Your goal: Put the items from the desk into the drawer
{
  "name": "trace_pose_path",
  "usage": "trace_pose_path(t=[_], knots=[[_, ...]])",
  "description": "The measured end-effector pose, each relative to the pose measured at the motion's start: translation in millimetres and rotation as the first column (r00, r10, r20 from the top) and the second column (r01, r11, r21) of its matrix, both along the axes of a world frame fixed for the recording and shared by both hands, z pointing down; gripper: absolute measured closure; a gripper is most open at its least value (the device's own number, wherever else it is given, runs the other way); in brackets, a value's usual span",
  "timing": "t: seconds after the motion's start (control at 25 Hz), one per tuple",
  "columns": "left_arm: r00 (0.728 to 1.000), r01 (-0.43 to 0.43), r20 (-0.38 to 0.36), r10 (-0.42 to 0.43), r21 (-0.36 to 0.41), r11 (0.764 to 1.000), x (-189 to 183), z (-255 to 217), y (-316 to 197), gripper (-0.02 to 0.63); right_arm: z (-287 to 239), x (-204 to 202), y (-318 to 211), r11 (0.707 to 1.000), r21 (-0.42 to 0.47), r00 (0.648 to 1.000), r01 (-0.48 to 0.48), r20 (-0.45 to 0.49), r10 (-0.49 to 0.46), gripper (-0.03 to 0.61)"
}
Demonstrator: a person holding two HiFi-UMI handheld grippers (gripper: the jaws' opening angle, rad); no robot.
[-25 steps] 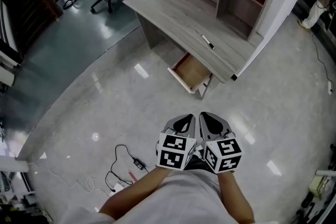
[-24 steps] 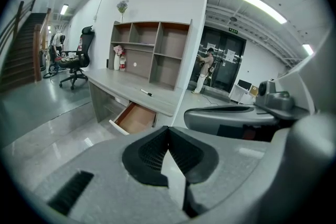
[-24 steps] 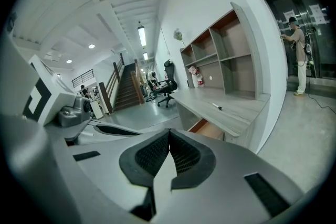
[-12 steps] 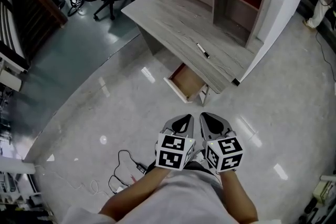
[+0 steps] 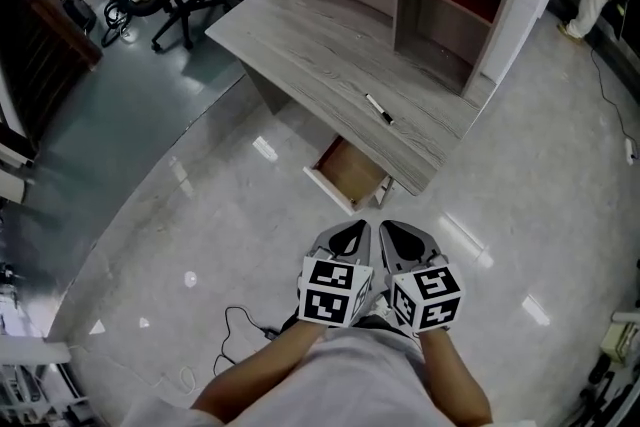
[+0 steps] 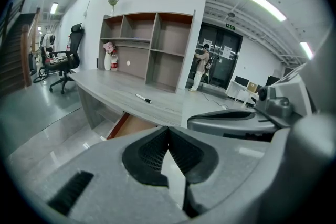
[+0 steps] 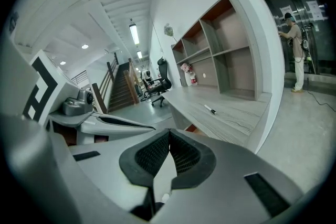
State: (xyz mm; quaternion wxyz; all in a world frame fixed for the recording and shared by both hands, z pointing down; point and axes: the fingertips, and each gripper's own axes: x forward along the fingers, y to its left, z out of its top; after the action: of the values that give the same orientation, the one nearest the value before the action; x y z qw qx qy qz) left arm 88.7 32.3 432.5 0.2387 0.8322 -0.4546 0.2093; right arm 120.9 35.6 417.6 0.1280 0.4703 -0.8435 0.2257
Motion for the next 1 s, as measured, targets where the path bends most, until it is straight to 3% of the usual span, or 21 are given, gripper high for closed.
trace_pose_path(t=[0.44,0.64,1.0], knots=[[0.995,-0.103,-0.018,0.103,-0.008,0.995,-69.8,6.8,-95.6,0.612,2.6,-74.6,-94.8,0.997,-0.001,0.996,-0.084,-0.044,0.083,0.577],[0.991,-0.124,-0.059,0.123,-0.009,0.992,-93.6,5.1,-121.7,0.612,-1.0,-100.8,-120.0,0.995,0.01,0.991,-0.103,-0.09,0.104,0.577],[0.984,-0.152,-0.097,0.15,-0.011,0.988,-109.2,6.0,-147.6,0.612,1.0,-100.3,-145.3,0.987,0.018,0.975,-0.161,-0.154,0.162,0.577]])
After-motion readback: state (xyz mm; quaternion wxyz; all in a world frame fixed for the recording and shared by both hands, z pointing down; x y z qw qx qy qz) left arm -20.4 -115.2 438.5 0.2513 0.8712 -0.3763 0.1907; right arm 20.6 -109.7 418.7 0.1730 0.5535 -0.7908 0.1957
